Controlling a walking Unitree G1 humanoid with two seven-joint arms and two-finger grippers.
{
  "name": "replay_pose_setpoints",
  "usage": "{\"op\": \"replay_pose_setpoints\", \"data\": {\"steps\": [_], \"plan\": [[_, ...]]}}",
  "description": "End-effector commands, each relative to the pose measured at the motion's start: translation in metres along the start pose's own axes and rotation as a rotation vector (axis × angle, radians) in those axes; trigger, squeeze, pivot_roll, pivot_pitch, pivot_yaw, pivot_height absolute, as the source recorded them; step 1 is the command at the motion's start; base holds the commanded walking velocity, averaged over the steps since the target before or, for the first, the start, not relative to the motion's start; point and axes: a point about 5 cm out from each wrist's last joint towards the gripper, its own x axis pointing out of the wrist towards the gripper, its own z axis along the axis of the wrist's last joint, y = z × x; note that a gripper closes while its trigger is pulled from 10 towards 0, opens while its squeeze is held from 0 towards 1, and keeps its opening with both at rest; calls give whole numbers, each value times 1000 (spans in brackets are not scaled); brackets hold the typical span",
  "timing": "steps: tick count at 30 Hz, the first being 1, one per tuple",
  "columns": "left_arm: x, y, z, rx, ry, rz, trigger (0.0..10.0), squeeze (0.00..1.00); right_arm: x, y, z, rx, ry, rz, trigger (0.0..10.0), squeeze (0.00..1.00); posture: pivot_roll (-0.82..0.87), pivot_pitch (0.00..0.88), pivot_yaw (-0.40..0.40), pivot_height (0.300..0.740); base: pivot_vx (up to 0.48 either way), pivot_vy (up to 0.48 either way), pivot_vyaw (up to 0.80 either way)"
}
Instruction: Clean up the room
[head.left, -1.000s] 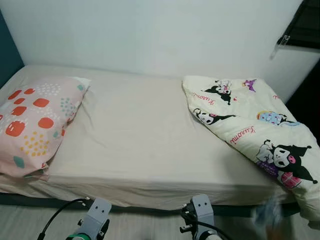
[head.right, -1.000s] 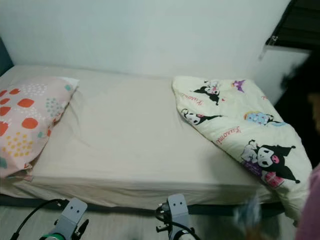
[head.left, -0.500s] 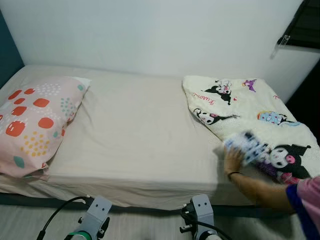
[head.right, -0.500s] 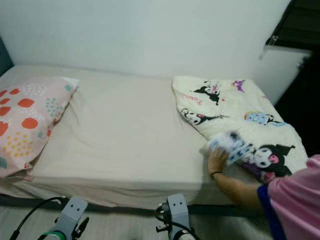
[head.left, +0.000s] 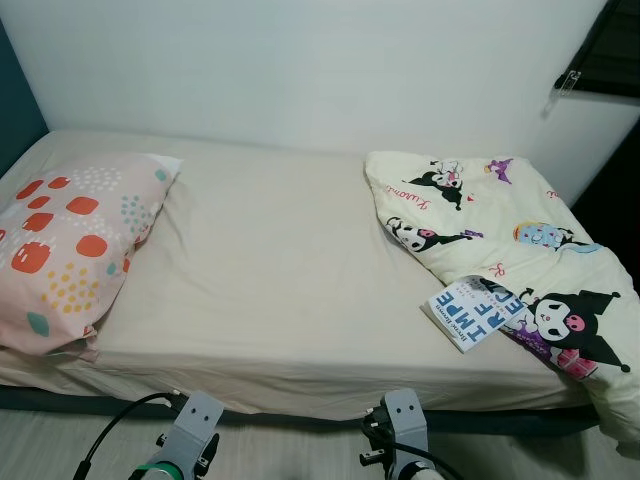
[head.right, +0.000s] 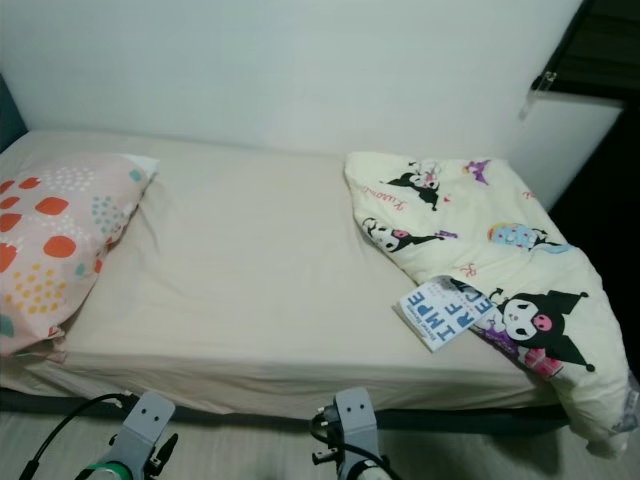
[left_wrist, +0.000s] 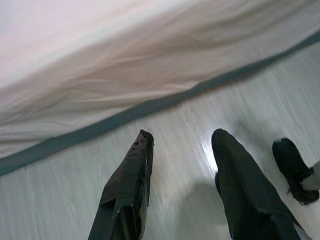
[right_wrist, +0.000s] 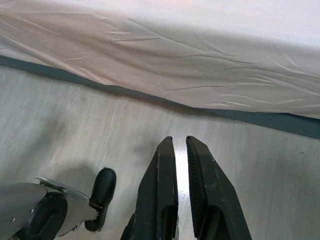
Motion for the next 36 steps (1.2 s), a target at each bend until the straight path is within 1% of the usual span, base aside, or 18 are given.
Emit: {"op": "replay_pose_setpoints", "data": {"steps": [1, 2, 3, 4, 6, 8, 9, 12, 16, 21, 29, 36], "plan": [[0, 3, 4, -26, -28, 24, 10000, 0, -3, -4, -7, 5, 23, -10, 10000, 0, 14, 16, -13, 740, 0, 0, 0], [2, 5, 9, -55, -43, 36, 10000, 0, -4, -4, -7, 4, 20, -11, 10000, 0, 14, 17, -13, 740, 0, 0, 0], [6, 10, 20, -129, -77, 62, 10000, 0, -4, -6, -6, 6, 11, -17, 10000, 0, 13, 18, -13, 740, 0, 0, 0], [6, 10, 20, -129, -77, 62, 10000, 0, -4, -6, -6, 6, 11, -17, 10000, 0, 13, 18, -13, 740, 0, 0, 0], [8, 12, 28, -164, -100, 71, 10000, 0, -4, -7, -5, 6, 7, -20, 10000, 0, 12, 18, -14, 740, 0, 0, 0], [9, 12, 31, -174, -110, 72, 10000, 0, -4, -7, -5, 6, 7, -21, 10000, 0, 12, 18, -14, 740, 0, 0, 0], [11, 10, 38, -188, -132, 66, 10000, 0, -4, -7, -5, 6, 2, -23, 10000, 0, 7, 21, -14, 740, 0, 0, 0], [12, 9, 40, -191, -137, 62, 10000, 0, -4, -7, -5, 6, 1, -23, 10000, 0, 7, 21, -14, 740, 0, 0, 0], [14, 4, 44, -196, -142, 44, 10000, 0, -4, -8, -5, 25, -2, -31, 10000, 0, 3, 22, -10, 740, 0, 0, 0], [13, 1, 44, -202, -141, 33, 10000, 0, -5, -8, -5, 16, -4, -32, 10000, 0, -2, 24, -5, 740, 0, 0, 0], [12, -4, 43, -160, -142, 23, 10000, 0, -5, -7, -6, 11, -3, -30, 10000, 0, 0, 25, -5, 740, 0, 0, 0], [12, -4, 41, -154, -136, 23, 10000, 0, -5, -7, -6, 5, -2, -27, 10000, 0, 0, 25, -5, 740, 0, 0, 0]]}}
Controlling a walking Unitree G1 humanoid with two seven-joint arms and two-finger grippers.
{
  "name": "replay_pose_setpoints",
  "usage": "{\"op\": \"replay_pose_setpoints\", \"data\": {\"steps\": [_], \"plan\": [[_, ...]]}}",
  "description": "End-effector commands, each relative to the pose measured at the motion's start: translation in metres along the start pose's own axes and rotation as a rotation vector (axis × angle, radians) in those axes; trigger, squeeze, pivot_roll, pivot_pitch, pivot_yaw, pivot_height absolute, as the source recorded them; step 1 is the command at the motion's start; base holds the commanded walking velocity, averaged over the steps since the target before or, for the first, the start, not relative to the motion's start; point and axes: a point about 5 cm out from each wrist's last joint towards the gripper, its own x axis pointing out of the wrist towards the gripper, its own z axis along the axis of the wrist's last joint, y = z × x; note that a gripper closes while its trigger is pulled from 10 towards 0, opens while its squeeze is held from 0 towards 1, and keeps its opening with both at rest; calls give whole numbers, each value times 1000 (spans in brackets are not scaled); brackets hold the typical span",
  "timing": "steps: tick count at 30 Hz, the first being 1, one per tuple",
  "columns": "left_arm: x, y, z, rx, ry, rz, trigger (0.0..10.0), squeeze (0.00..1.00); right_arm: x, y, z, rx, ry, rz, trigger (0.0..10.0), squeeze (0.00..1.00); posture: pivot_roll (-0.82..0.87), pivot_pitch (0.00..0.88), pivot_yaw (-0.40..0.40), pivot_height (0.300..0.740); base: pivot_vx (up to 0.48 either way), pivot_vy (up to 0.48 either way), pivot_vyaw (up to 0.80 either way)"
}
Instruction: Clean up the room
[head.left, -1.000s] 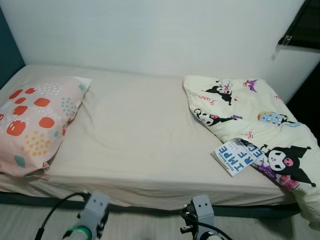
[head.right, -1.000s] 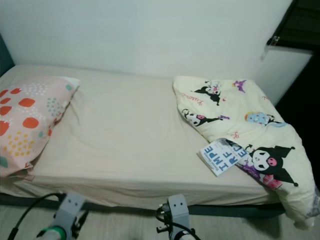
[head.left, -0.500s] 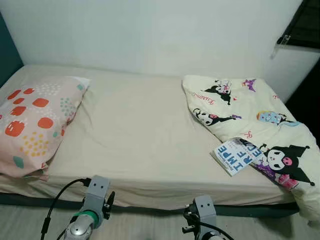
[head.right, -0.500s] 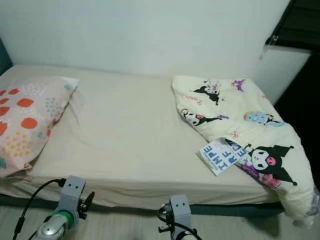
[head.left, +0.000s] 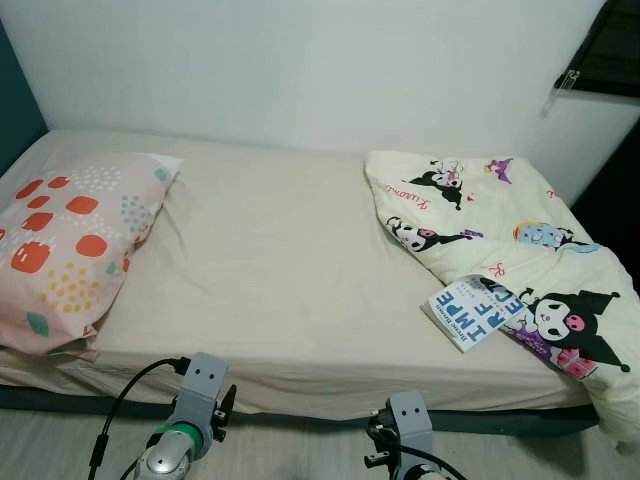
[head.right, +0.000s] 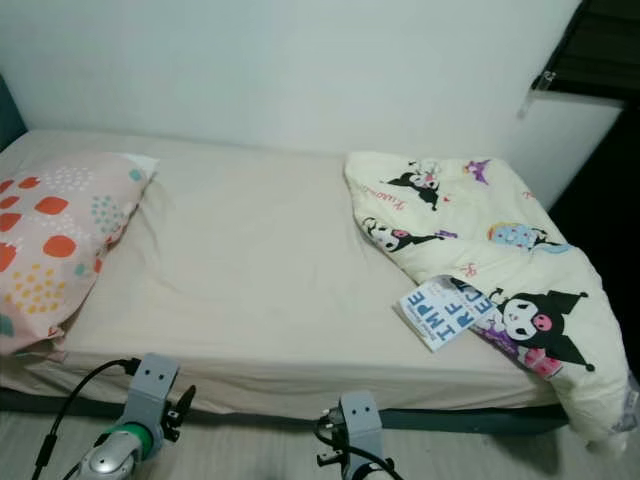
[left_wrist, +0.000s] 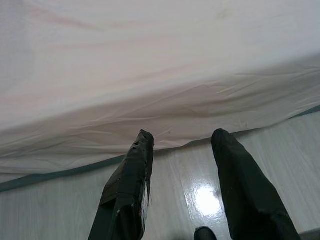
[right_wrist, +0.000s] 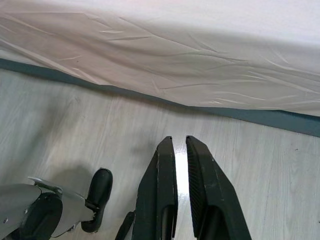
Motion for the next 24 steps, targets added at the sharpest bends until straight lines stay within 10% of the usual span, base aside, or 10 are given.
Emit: {"op": "replay_pose_setpoints", "data": {"steps": [1, 24], "plan": [[-2, -3, -5, 15, 22, -10, 10000, 0, -2, -2, -3, -1, 5, -9, 10000, 0, 0, 25, -5, 740, 0, 0, 0], [0, -5, -3, 36, 24, -22, 10000, 0, -2, -5, -4, 17, 14, -20, 10000, 0, -15, 3, 0, 740, 0, 0, -159]]}}
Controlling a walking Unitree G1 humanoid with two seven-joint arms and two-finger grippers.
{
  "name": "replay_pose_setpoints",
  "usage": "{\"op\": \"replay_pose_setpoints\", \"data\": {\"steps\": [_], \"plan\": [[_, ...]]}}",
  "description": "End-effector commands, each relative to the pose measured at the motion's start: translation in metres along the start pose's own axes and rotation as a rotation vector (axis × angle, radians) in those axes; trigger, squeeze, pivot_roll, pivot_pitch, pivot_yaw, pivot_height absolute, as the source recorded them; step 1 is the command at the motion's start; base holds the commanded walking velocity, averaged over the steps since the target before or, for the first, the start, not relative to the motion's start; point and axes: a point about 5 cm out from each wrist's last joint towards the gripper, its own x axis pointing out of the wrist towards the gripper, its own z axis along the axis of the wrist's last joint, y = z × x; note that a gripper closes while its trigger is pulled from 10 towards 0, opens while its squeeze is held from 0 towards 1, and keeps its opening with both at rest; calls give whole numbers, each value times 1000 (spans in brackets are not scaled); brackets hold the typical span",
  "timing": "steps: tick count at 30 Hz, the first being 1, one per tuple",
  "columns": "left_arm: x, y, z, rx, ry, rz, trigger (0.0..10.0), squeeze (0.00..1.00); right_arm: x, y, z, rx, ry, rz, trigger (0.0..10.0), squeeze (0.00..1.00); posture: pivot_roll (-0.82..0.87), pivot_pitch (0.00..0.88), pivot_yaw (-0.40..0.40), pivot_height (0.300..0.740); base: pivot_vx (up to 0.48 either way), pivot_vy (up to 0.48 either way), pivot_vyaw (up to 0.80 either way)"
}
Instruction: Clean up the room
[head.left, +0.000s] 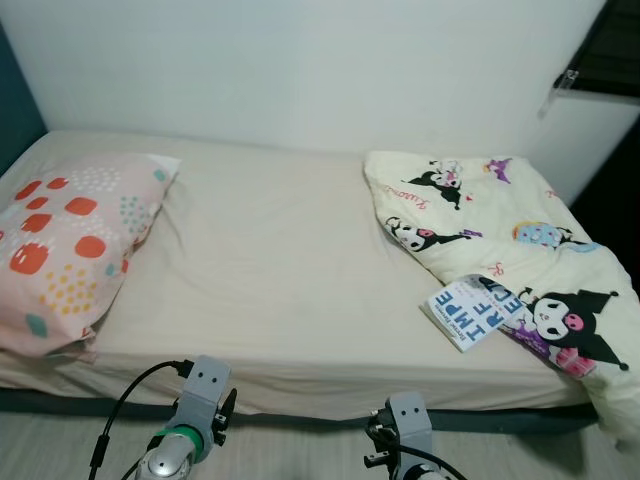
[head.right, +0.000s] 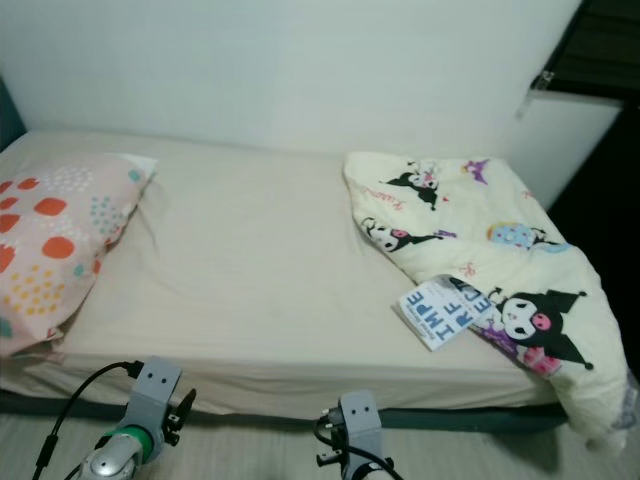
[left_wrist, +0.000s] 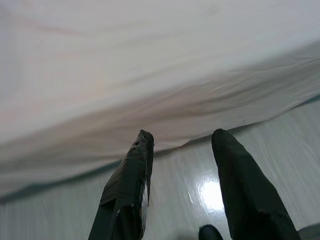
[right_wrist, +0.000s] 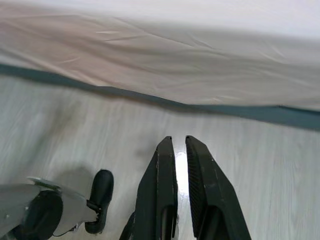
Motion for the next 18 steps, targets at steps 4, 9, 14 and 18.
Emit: {"op": "replay_pose_setpoints", "data": {"steps": [4, 9, 14, 18], "plan": [[1, -4, 0, 6, 10, -17, 10000, 0, -3, -7, -5, 24, 15, -27, 10000, 0, -17, 1, 2, 740, 0, 0, -781], [3, -3, 3, 6, 4, -17, 10000, 0, -3, -7, -4, 27, 11, -31, 10000, 0, -17, 1, 2, 740, 0, 0, -775], [4, -4, 4, -23, 20, -33, 10000, 0, -3, -5, -5, 34, 9, -31, 10000, 0, -22, 9, 13, 740, 0, 0, -775], [4, -4, 6, -9, 5, -42, 10000, 0, -3, -4, -5, 39, 7, -32, 10000, 0, -23, 12, 15, 740, 0, 0, -775]]}}
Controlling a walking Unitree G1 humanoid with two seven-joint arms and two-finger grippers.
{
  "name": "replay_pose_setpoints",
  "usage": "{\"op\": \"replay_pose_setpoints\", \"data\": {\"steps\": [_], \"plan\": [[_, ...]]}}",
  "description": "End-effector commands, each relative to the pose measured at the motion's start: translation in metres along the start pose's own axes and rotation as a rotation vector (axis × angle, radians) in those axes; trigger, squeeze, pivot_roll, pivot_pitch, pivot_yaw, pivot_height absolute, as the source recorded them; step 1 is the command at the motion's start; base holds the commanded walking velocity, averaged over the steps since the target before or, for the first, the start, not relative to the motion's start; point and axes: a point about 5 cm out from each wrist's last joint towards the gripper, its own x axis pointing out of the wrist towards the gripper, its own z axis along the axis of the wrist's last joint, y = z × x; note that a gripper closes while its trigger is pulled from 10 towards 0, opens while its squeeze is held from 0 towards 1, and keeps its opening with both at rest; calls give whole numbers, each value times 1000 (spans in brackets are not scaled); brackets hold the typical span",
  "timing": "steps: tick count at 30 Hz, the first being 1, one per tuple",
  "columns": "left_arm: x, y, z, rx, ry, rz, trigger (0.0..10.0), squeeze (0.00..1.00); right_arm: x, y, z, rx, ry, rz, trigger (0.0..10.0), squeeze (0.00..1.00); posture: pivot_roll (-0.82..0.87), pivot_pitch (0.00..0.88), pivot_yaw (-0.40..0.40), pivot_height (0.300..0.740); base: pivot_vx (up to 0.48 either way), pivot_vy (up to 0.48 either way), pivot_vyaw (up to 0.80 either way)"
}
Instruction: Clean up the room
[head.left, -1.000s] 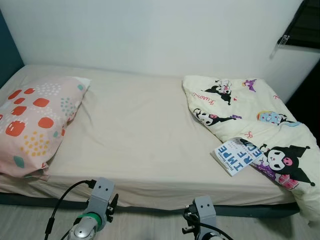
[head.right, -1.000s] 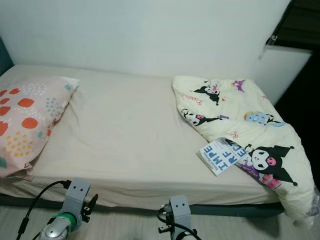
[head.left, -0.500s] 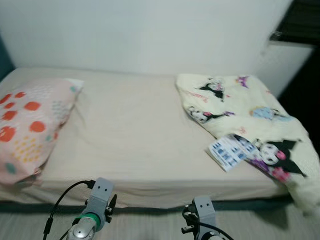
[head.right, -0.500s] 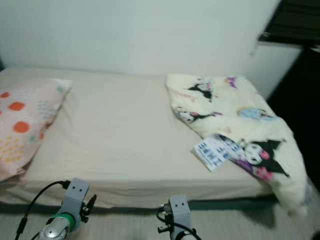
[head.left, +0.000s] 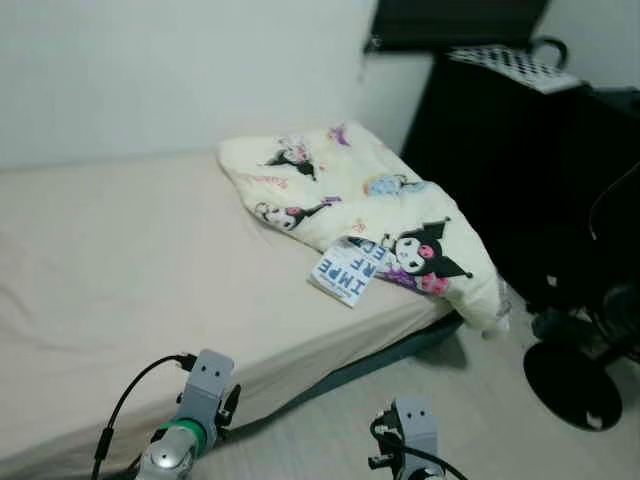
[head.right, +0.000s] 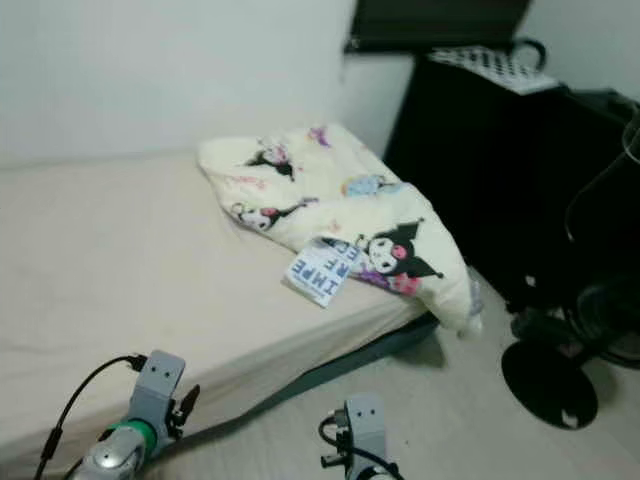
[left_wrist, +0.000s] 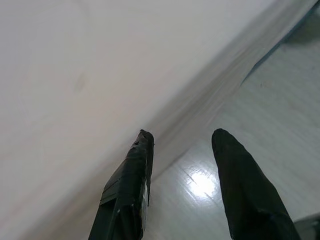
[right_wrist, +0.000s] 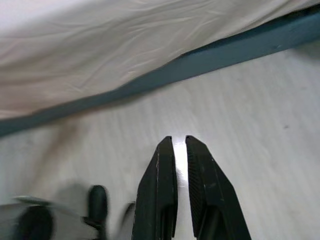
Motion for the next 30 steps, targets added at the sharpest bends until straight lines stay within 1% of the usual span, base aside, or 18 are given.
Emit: {"op": "replay_pose_setpoints", "data": {"steps": [1, 9, 21, 30], "plan": [[0, -4, 0, -1, -1, -19, 10000, 0, -3, -8, -4, 5, 10, -27, 10000, 0, -23, 13, 16, 740, 0, 0, -775], [1, -7, 5, -10, -34, -31, 10000, 0, -3, -8, -3, 7, 6, -30, 10000, 0, -26, 16, 15, 740, 0, 0, -775], [3, -6, 10, 3, -45, -36, 10000, 0, -3, -7, -3, 15, 2, -35, 10000, 0, -29, 21, 20, 740, 0, 0, -775], [4, -7, 11, 11, -47, -42, 10000, 0, -4, -10, -4, 27, 3, -53, 10000, 0, -32, 21, 20, 740, 0, 0, -775]]}}
